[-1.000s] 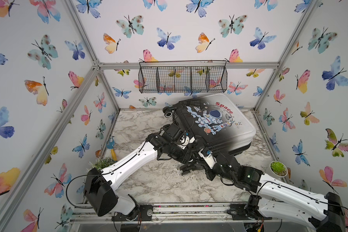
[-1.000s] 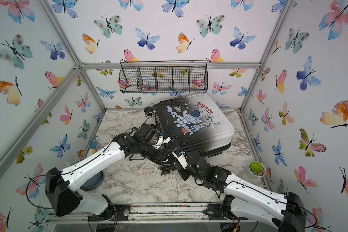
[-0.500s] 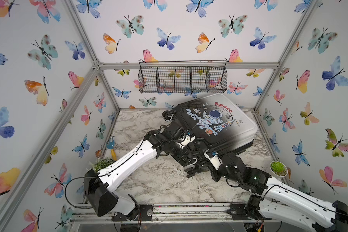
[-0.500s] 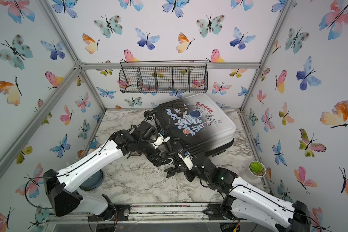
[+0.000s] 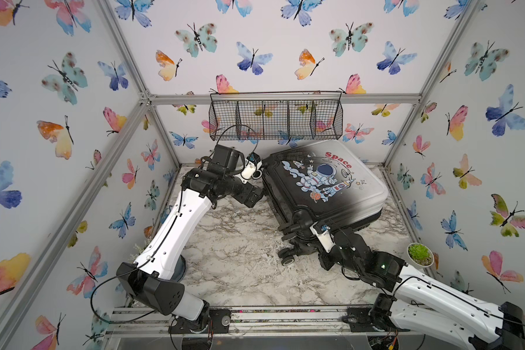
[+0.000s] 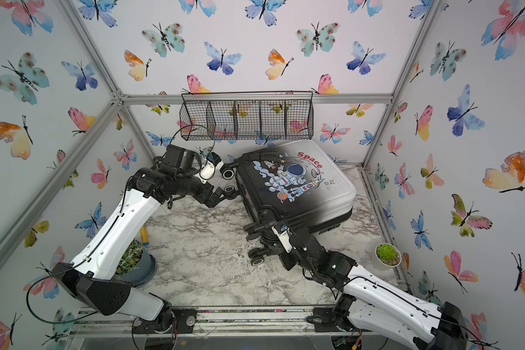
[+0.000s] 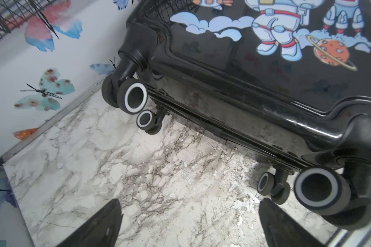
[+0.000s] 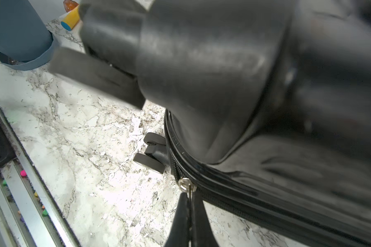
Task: Close the suitcase zippers
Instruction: Zip the zipper on the suitcase.
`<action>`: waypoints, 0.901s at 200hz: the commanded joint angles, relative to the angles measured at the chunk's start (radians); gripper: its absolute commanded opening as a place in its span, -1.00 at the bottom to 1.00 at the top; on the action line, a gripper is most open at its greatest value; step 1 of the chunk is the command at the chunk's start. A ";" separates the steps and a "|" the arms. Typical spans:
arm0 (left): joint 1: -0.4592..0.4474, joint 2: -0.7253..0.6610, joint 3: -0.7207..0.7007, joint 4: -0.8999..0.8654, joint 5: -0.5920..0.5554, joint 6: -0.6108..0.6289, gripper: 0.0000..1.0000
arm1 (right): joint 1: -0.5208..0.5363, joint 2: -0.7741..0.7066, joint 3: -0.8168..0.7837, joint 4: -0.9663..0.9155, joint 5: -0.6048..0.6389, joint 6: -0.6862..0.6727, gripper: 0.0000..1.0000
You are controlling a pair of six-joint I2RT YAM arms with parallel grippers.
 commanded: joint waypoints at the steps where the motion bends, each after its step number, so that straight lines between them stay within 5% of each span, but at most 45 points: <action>1: 0.072 0.060 -0.042 0.146 -0.103 0.155 0.97 | -0.018 0.016 0.029 0.059 0.062 -0.016 -0.93; 28: 0.146 0.237 0.115 0.124 -0.105 0.241 0.99 | -0.021 0.032 0.016 0.070 0.039 0.001 -0.93; 45: 0.186 0.333 0.253 0.073 0.043 0.258 0.98 | -0.023 0.029 0.000 0.082 0.033 0.011 -0.93; 83: 0.202 0.416 0.250 0.125 0.265 0.357 0.99 | -0.026 0.031 -0.010 0.091 0.015 0.009 -0.93; 180: 0.230 0.656 0.455 0.168 0.470 0.384 0.90 | -0.037 0.047 -0.009 0.091 -0.003 0.017 -0.93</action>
